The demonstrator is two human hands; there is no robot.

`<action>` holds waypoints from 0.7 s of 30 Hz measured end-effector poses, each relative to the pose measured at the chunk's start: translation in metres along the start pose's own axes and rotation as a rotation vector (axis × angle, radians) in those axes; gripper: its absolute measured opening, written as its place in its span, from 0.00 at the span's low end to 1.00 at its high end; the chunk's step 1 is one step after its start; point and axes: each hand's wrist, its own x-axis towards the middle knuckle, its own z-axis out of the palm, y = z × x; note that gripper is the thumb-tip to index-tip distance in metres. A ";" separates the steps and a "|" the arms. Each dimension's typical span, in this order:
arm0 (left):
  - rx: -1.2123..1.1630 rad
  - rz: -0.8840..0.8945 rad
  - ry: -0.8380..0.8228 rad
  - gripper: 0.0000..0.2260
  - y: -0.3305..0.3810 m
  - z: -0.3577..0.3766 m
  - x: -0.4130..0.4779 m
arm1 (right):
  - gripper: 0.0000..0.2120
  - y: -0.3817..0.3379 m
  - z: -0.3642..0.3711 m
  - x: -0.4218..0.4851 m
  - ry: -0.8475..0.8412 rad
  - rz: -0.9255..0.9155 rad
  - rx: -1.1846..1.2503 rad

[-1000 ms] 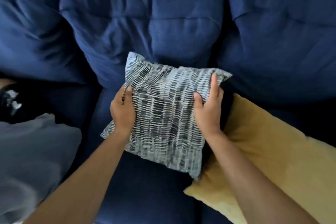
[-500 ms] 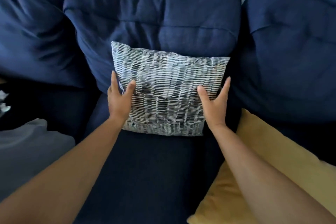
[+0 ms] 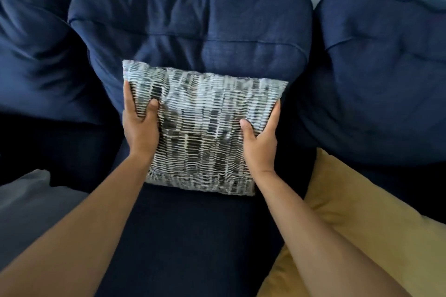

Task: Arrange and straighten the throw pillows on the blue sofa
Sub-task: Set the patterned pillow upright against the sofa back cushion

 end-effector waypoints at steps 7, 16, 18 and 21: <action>0.169 -0.077 -0.070 0.28 -0.019 -0.002 -0.009 | 0.39 0.018 0.002 -0.003 -0.055 0.053 -0.079; 0.244 -0.004 -0.072 0.29 0.037 0.006 -0.073 | 0.34 0.008 -0.055 -0.019 -0.012 0.115 -0.115; 0.247 0.076 -0.138 0.24 0.052 0.015 -0.101 | 0.29 0.007 -0.082 -0.026 0.029 0.132 -0.158; 0.236 0.161 -0.329 0.16 0.069 0.036 -0.141 | 0.20 0.014 -0.126 -0.035 0.072 0.180 -0.207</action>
